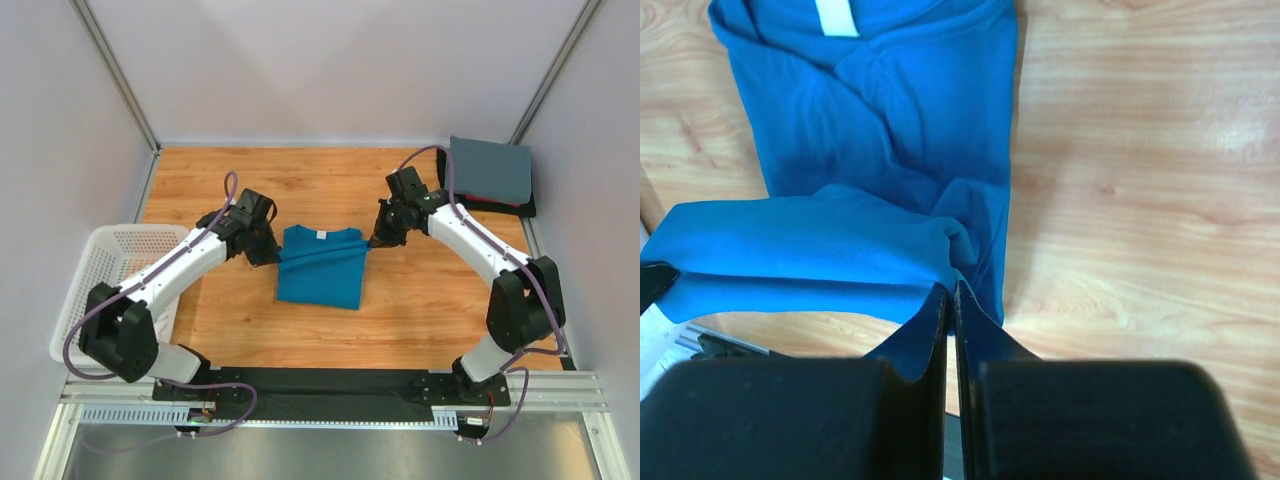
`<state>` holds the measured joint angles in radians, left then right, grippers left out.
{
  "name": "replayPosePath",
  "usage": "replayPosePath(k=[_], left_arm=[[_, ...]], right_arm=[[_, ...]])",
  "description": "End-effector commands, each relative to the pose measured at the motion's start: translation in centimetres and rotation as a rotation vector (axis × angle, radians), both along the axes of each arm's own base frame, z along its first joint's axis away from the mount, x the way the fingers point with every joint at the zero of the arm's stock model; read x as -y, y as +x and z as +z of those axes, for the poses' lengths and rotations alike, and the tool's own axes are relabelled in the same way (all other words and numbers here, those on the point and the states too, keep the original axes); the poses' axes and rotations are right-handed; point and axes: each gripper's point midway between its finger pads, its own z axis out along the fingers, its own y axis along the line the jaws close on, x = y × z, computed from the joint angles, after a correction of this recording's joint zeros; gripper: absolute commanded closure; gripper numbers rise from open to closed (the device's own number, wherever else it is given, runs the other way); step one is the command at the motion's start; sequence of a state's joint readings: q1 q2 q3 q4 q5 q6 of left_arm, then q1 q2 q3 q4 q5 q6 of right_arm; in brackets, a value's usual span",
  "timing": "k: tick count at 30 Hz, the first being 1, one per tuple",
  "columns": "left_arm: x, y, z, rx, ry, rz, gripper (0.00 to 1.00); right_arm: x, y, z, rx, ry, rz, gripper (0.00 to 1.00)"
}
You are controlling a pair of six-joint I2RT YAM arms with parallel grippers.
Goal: Fold and stack the t-shirts
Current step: Fold the tshirt
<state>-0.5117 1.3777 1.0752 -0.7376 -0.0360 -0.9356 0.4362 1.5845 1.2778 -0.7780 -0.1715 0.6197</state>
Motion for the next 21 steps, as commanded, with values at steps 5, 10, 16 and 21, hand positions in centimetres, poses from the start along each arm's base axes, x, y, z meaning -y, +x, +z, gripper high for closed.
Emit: replayPosePath(k=[5,10,16,21], left_arm=[[-0.6,5.8,-0.6,0.040,0.046,0.008,1.00],[-0.9,8.9,-2.0,0.028,0.064,0.028,1.00],[-1.0,13.0,-1.5,0.081,0.089,-0.010,0.01],[-0.9,15.8,3.1,0.206,0.108,-0.076,0.01]], right_arm=[[0.9,5.8,-1.4,0.054,0.011,-0.053,1.00],[0.0,8.4,-2.8,0.044,0.012,-0.044,0.99],[0.3,11.7,-3.0,0.050,0.009,-0.067,0.59],[0.8,13.3,1.0,0.147,0.068,-0.069,0.37]])
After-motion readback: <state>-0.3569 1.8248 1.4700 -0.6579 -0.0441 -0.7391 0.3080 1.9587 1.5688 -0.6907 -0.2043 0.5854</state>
